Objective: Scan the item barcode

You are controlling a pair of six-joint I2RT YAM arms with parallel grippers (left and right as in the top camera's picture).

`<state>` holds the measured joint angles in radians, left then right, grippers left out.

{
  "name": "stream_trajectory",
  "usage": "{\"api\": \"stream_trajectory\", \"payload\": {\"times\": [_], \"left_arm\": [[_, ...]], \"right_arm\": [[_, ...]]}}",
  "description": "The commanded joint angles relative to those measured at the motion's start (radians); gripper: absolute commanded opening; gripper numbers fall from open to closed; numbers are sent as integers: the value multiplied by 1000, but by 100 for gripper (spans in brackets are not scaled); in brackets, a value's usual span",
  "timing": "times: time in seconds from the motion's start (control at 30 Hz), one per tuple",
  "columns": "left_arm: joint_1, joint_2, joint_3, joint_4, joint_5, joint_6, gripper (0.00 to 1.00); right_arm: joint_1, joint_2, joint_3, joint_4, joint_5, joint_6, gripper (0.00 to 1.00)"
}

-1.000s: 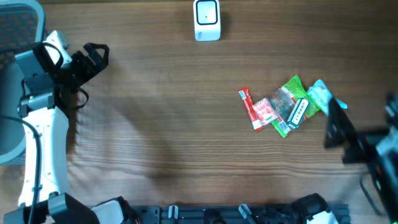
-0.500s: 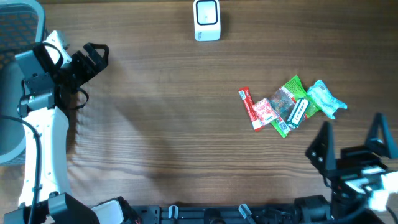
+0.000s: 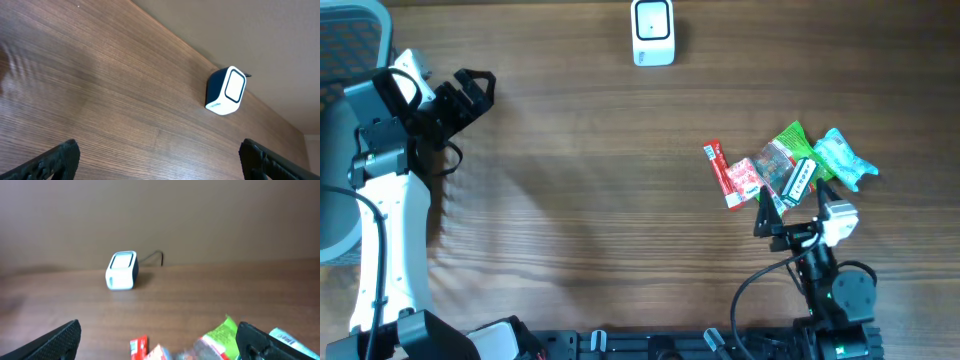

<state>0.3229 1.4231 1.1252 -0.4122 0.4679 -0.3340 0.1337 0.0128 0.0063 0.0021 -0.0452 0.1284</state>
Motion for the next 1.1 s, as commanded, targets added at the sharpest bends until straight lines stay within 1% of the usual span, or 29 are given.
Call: {"api": "stream_trajectory", "payload": {"times": [0.0, 0.13, 0.87, 0.93, 1.07], "left_arm": [[3, 0, 3, 3, 2, 16, 100], [3, 0, 3, 3, 2, 16, 100], [3, -4, 3, 2, 2, 16, 100], [2, -58, 3, -26, 2, 16, 100], [2, -305, 3, -107, 2, 16, 100]], "right_arm": [[-8, -10, -2, 3, -37, -108, 100], [-57, -10, -2, 3, -35, -126, 100], [-56, -9, -2, 2, -35, -126, 100], [-56, -9, -2, 2, -34, -126, 100], [-56, -9, -2, 2, -34, -126, 100]]}}
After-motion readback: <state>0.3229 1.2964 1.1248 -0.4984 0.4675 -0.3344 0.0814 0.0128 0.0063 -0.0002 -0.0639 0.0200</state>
